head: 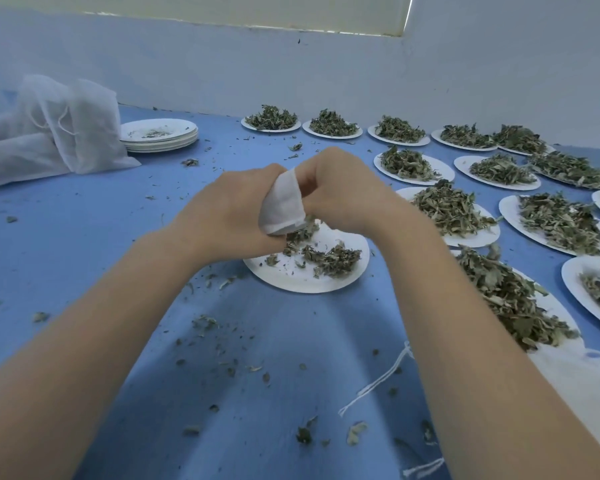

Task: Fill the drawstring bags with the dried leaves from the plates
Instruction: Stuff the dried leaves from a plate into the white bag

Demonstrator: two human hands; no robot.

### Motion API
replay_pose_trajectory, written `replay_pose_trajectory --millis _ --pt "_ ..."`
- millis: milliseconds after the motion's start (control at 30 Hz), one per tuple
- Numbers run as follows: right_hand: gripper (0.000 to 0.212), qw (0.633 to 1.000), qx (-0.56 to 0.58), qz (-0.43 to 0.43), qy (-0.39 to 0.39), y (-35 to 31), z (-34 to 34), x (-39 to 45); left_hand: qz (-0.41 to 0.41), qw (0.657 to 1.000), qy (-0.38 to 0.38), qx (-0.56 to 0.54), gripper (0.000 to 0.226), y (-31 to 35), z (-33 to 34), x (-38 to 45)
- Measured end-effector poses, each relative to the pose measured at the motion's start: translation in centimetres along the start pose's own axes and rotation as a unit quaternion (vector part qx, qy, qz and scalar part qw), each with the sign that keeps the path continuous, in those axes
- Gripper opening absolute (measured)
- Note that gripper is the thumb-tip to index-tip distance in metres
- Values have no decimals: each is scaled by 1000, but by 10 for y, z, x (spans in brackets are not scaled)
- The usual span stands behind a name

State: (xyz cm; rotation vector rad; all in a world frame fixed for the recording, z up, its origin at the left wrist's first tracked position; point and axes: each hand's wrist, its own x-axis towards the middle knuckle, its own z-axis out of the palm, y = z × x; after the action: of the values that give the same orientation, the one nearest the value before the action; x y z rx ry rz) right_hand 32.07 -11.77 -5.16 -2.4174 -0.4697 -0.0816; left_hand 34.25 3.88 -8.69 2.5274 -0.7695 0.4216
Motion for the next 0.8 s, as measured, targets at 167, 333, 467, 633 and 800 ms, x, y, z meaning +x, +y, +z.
replay_pose_trajectory --millis 167,333,467,633,800 --pt "15 998 32 -1 52 1 11 6 -18 999 43 -22 49 -6 0 -1" --pt "22 984 165 -8 -68 9 -11 -7 -32 999 28 15 55 -14 -4 0" --pt "16 988 147 38 -33 18 -26 -12 -50 998 10 37 52 -21 -7 -1" --pt "35 978 -103 157 -95 21 -22 -10 -75 996 -15 50 51 -26 -9 -3" --pt "48 942 -235 185 -155 20 -4 -4 -99 993 -32 49 51 -24 -8 -3"
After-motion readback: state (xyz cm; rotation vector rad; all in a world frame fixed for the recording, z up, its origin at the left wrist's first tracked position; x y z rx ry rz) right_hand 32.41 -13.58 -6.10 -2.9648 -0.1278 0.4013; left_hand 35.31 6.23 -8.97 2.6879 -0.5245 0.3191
